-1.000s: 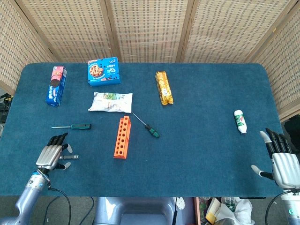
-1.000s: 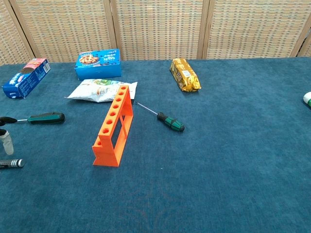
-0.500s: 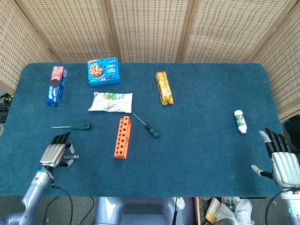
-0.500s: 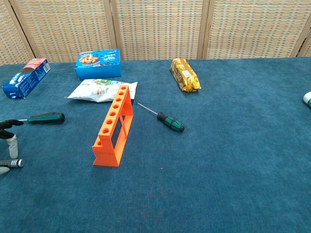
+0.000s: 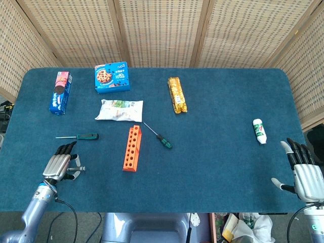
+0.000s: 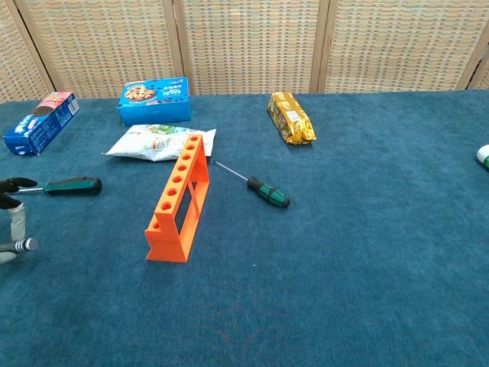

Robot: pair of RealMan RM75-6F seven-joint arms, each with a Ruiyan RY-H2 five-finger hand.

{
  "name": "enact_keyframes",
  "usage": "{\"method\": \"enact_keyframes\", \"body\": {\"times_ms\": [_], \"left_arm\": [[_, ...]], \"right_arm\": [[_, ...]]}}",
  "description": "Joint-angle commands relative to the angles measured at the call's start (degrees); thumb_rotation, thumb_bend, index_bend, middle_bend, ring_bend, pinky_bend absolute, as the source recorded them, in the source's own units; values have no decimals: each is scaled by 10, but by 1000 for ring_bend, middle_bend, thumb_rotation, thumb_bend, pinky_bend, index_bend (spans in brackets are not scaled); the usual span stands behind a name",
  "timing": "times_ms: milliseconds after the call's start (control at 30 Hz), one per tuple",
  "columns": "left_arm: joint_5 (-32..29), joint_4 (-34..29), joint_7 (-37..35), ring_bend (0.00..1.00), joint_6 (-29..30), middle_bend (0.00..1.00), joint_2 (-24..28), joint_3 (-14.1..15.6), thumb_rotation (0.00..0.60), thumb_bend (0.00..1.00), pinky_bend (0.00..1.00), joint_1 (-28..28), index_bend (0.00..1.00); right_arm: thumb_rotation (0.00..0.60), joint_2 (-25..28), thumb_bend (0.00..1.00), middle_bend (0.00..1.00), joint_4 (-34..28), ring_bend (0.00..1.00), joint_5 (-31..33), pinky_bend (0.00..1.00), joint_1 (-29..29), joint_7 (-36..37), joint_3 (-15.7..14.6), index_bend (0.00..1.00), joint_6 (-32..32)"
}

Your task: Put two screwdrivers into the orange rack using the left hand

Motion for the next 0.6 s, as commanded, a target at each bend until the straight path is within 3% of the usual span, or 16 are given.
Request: {"method": "enact_keyframes", "body": {"times_ms": [33,133,233,600], "left_arm": [[53,-62,-160,0,-6,0,59,-20,600,391,0,-3,618],[111,-88,-310,0,2,0,98,-38,600,392,0,-9,618],[165,-90,-405,0,36,0,119,-46,600,392,0,-13,618],[259,-141,-624,0,138,0,134,-76,600,407,0,-46,619]], "right_arm": [[600,0,0,0,0,0,0,0,0,0,0,0,0],[600,1,0,0,0,0,0,0,-1,0,0,0,2],[600,0,0,0,-1,0,0,0,-1,0,1,0,3],[600,1,0,0,-1,0,3,0,-1,2,2,0,3]]}}
